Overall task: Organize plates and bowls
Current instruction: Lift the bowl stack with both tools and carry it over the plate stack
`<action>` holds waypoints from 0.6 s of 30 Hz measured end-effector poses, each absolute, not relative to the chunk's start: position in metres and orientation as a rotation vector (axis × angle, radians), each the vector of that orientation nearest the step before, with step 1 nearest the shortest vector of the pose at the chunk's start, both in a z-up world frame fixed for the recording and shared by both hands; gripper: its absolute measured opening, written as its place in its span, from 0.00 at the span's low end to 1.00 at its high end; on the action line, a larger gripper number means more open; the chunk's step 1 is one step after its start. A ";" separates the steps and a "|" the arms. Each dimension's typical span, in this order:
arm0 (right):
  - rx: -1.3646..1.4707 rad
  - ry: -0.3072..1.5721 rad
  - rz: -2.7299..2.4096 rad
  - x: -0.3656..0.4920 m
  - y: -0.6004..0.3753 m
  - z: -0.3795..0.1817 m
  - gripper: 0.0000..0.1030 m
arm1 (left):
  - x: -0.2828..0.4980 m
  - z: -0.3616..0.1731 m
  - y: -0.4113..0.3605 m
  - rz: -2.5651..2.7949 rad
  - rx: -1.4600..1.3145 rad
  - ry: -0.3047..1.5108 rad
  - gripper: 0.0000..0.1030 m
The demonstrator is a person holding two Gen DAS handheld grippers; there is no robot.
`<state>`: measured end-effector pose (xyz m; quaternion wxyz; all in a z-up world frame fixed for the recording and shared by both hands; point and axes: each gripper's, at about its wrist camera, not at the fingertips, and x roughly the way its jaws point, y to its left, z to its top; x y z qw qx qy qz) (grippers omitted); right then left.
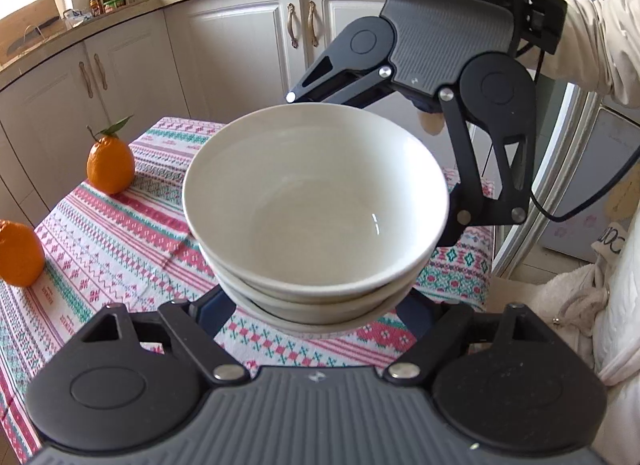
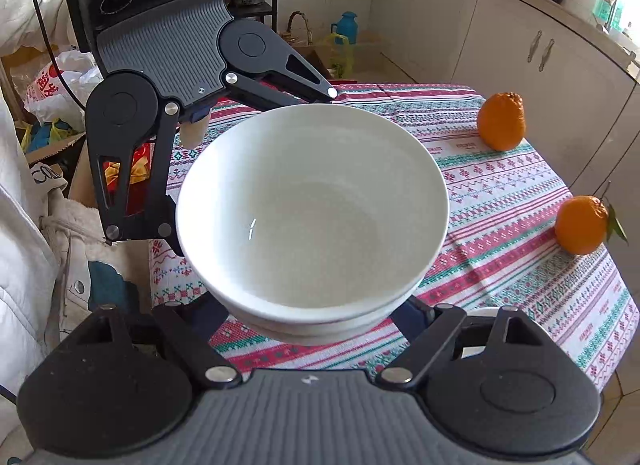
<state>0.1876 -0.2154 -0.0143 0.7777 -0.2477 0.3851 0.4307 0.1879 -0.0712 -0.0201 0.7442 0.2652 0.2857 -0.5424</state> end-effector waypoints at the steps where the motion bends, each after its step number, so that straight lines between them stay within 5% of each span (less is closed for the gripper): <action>1: -0.536 0.832 0.925 0.188 -0.221 -0.012 0.87 | 0.189 -0.018 -0.077 -1.193 0.581 0.618 0.83; 18: -0.536 0.862 0.784 0.207 -0.319 -0.017 0.87 | 0.244 -0.033 -0.178 -1.285 0.614 0.583 0.83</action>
